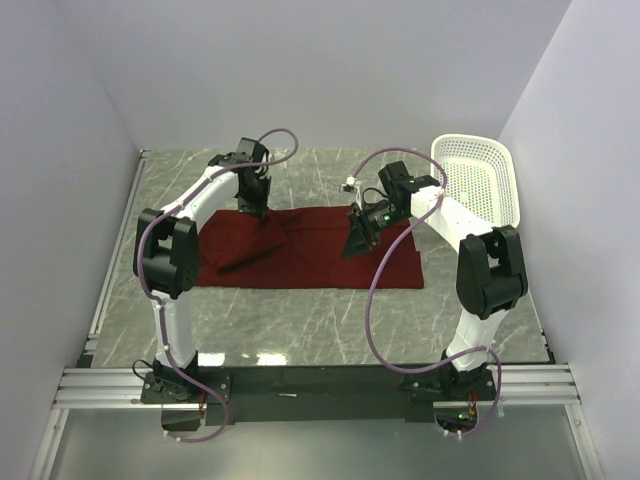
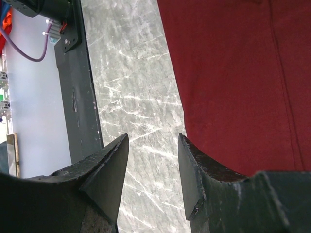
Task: Fold and stack the t-shirts
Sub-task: Fold the tshirt
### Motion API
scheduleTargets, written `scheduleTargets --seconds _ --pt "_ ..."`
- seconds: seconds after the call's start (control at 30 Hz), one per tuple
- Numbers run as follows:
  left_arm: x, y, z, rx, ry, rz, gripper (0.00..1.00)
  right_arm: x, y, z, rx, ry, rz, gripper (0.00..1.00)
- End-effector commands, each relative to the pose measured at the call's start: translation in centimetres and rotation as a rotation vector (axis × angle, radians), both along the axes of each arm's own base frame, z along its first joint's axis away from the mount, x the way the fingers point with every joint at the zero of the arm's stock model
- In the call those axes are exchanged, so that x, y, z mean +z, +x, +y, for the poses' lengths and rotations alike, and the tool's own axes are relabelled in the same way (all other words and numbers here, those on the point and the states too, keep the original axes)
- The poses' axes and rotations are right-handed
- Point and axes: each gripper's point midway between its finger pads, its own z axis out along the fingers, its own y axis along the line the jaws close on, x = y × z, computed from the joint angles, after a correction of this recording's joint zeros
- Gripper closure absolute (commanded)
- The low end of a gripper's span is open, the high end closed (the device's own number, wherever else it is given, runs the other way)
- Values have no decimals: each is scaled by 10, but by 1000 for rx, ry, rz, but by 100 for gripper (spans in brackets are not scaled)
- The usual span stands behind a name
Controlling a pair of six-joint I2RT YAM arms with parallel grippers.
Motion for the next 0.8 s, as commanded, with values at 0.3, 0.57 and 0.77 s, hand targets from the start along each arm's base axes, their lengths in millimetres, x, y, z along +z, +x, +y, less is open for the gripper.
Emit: scheduleTargets --seconds 0.3,0.57,0.77 --pt "41 -52 -35 -83 -110 -45 99 17 3 1 11 39 -42 48" --pt "-5 -120 -60 -154 -166 143 87 18 4 1 10 40 -44 48" --pt "12 -127 -68 -188 -159 100 59 17 4 1 10 37 -43 48"
